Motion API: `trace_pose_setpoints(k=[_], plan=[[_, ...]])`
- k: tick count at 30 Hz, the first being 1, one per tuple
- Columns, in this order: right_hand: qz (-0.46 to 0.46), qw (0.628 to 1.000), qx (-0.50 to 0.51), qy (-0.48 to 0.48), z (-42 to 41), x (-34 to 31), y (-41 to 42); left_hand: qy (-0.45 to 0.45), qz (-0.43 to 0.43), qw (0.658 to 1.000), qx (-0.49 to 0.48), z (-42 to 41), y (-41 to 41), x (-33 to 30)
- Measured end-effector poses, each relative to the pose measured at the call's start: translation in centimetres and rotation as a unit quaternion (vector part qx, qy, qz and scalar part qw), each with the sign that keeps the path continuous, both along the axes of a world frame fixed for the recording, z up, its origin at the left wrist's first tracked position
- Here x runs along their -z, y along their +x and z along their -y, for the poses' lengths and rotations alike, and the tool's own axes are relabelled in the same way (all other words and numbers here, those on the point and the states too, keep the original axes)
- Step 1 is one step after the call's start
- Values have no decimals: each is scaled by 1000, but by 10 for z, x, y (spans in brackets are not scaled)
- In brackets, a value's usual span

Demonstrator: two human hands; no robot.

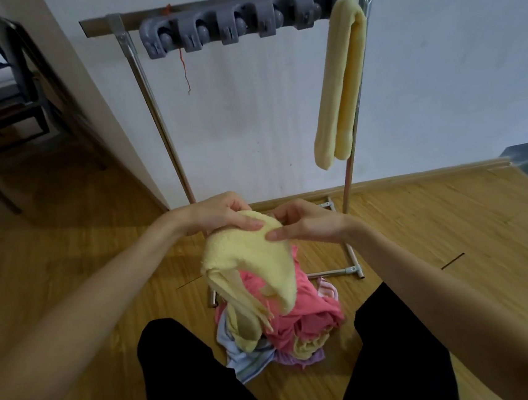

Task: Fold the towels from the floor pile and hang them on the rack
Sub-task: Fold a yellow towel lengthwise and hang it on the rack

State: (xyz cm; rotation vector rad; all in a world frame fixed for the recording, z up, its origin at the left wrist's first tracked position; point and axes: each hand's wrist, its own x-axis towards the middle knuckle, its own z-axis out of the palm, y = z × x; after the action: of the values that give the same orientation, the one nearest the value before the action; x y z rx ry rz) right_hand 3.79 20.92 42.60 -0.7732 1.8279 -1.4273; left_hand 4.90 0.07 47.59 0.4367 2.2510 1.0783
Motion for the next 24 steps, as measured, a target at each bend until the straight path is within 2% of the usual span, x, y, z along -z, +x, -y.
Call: trace_pose_setpoints(k=[6, 9, 12, 14, 18, 21, 24], plan=[[77, 994, 17, -71, -43, -4, -12, 20, -23, 999, 16, 2, -4, 3], [120, 984, 81, -103, -69, 4, -19, 23, -25, 999, 1, 10, -6, 9], [98, 984, 121, -87, -90, 13, -21, 50, -28, 998, -20, 8, -9, 12], [77, 988, 109, -78, -99, 15, -25, 61, -50, 997, -27, 0, -12, 5], [114, 988, -2, -104, -113, 4, -32, 55, -77, 995, 12, -21, -26, -10], [46, 996, -75, -24, -123, -11, -41, 44, -68, 996, 23, -36, -38, -26], [-41, 990, -95, 96, -129, -28, -53, 27, -67, 997, 32, -42, -58, -36]])
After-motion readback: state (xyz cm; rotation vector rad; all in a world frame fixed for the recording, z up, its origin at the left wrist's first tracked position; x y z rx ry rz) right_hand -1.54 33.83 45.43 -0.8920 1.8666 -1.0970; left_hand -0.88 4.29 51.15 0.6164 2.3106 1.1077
